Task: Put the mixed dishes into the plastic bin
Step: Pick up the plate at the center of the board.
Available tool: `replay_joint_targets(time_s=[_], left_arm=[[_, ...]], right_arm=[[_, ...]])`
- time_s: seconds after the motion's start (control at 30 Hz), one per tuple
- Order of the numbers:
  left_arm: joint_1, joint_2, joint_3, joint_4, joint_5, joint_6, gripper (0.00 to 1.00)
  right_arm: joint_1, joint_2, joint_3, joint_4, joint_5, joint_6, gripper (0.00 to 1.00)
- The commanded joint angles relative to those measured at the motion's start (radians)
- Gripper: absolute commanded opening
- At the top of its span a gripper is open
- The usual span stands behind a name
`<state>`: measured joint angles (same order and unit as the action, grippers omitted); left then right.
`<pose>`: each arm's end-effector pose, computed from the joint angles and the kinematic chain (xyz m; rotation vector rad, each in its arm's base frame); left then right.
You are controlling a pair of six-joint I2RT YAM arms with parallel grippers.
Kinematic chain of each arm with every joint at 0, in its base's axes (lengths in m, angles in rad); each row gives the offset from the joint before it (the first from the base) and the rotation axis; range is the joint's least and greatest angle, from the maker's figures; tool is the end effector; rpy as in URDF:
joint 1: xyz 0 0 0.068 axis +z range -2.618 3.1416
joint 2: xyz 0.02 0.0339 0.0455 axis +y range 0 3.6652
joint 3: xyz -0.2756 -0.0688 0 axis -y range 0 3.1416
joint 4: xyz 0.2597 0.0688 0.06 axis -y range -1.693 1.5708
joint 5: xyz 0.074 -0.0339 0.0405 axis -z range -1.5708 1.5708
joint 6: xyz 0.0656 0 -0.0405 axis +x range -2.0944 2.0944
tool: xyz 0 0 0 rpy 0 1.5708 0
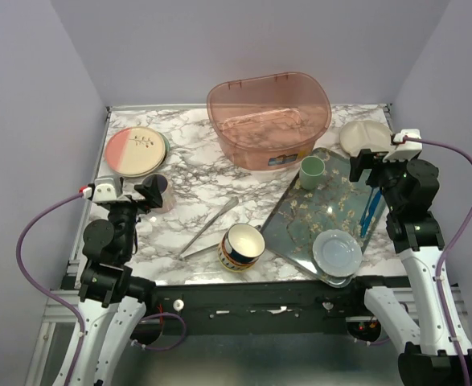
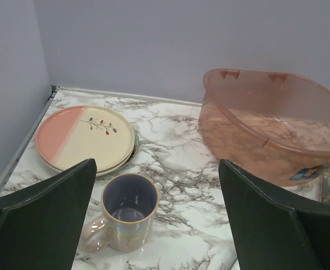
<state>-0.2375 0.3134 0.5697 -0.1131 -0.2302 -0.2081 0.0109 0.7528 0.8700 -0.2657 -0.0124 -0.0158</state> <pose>0.1302 -0.0161 0.3420 -0.1689 1.4245 -0.2024 0.2078 0.0031 0.3712 -0.0321 1.7190 0.0070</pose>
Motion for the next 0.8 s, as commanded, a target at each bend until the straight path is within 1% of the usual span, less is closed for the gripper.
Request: replay_joint_targets(time_s=[0.0, 0.07, 0.1, 0.17, 0.27, 0.37, 0.4, 0.47, 0.5, 0.57, 0.7, 0.77], left_arm=[[0.000, 0.001, 0.025, 0.020, 0.029, 0.001, 0.99], [0.000, 0.004, 0.027, 0.016, 0.032, 0.001, 0.99], [0.000, 0.006, 0.025, 0.015, 0.034, 0.001, 0.99], [0.001, 0.009, 0.025, 0.016, 0.040, -0.001, 0.99], [0.000, 0.010, 0.024, 0.020, 0.048, -0.001, 0.99], [0.000, 0.010, 0.024, 0.020, 0.055, -0.005, 0.99], [0.000, 0.009, 0.024, 0.020, 0.064, -0.005, 0.99], [0.000, 0.007, 0.024, 0.020, 0.074, -0.007, 0.99], [0.000, 0.004, 0.025, 0.018, 0.077, -0.005, 0.99], [0.001, 0.003, 0.025, 0.018, 0.083, -0.005, 0.99], [0.000, -0.007, 0.021, 0.021, 0.092, -0.007, 0.99], [0.000, -0.010, 0.021, 0.021, 0.097, -0.007, 0.99]], right_arm=[[-0.006, 0.013, 0.004, 0.020, 0.017, 0.013, 1.00], [-0.006, 0.023, 0.006, 0.019, 0.017, 0.010, 1.00], [-0.006, 0.025, 0.006, 0.019, -0.021, -0.016, 1.00], [-0.006, 0.020, 0.003, 0.019, -0.049, -0.053, 1.00], [-0.006, 0.014, -0.011, 0.017, -0.104, -0.137, 1.00], [-0.005, 0.014, -0.046, 0.016, -0.200, -0.251, 1.00], [-0.006, 0.016, -0.057, 0.013, -0.281, -0.335, 1.00], [-0.006, 0.026, -0.084, -0.025, -0.383, -0.461, 1.00], [-0.006, 0.031, -0.095, -0.056, -0.461, -0.589, 1.00], [-0.006, 0.054, -0.101, -0.089, -0.475, -0.634, 1.00], [-0.006, 0.114, -0.071, -0.101, -0.368, -0.621, 1.00], [-0.006, 0.158, -0.031, -0.134, -0.345, -0.633, 1.00]])
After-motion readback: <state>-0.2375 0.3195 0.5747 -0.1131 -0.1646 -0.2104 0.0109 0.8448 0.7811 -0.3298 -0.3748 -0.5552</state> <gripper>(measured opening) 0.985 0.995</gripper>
